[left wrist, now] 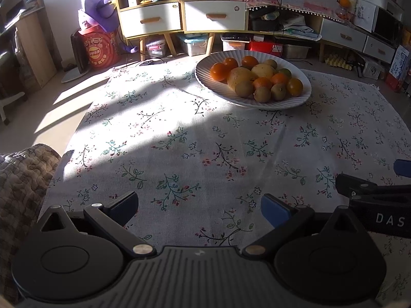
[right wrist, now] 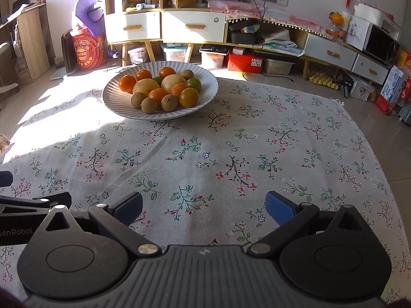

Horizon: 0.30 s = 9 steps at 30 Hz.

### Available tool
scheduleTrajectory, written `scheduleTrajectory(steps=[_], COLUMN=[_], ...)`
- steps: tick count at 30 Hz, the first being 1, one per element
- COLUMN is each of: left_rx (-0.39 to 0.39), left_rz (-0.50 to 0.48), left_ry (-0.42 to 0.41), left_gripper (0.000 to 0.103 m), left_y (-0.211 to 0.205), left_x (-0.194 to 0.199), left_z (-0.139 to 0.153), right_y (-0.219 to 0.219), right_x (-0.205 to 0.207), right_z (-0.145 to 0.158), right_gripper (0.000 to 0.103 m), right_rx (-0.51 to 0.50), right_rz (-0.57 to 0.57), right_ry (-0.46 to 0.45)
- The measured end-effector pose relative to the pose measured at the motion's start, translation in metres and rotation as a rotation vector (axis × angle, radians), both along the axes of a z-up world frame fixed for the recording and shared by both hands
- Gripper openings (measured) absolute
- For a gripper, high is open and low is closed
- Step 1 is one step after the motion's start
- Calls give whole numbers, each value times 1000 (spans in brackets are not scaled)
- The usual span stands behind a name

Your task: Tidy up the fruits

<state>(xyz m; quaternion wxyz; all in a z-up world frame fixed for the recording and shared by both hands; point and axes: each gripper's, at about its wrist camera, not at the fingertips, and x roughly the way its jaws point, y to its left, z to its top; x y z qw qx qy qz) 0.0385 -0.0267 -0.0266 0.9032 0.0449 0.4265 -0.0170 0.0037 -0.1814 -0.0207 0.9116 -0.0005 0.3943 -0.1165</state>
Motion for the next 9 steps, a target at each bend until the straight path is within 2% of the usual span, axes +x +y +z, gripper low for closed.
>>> scheduleTrajectory(steps=[9], left_rx=[10], left_rz=[-13], left_ry=[-5], left_gripper=[93], left_y=[-2], left_x=[0], left_z=[-2], right_y=[-1], right_x=[-1], right_z=[1], right_gripper=[102], right_rx=[-3], right_rz=[-6], right_ry=[-4])
